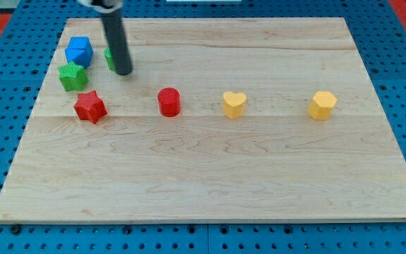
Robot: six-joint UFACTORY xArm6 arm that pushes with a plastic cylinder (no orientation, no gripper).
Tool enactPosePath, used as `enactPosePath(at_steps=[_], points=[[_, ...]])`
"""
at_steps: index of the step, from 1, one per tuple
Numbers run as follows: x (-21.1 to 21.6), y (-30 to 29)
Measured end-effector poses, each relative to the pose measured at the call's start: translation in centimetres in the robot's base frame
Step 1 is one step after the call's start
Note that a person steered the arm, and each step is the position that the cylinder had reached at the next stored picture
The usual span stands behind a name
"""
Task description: Move green circle towards top left
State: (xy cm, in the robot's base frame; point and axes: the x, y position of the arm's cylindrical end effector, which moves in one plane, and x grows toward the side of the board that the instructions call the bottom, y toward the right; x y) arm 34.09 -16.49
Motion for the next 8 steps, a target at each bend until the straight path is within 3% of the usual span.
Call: enactPosePath(at_steps=[1,3,5,7,8], points=[[-1.6,-3.5],[-4.3,-2.8],[0.3,-0.1],[-8.6,0.9],[-5.6,2.5]])
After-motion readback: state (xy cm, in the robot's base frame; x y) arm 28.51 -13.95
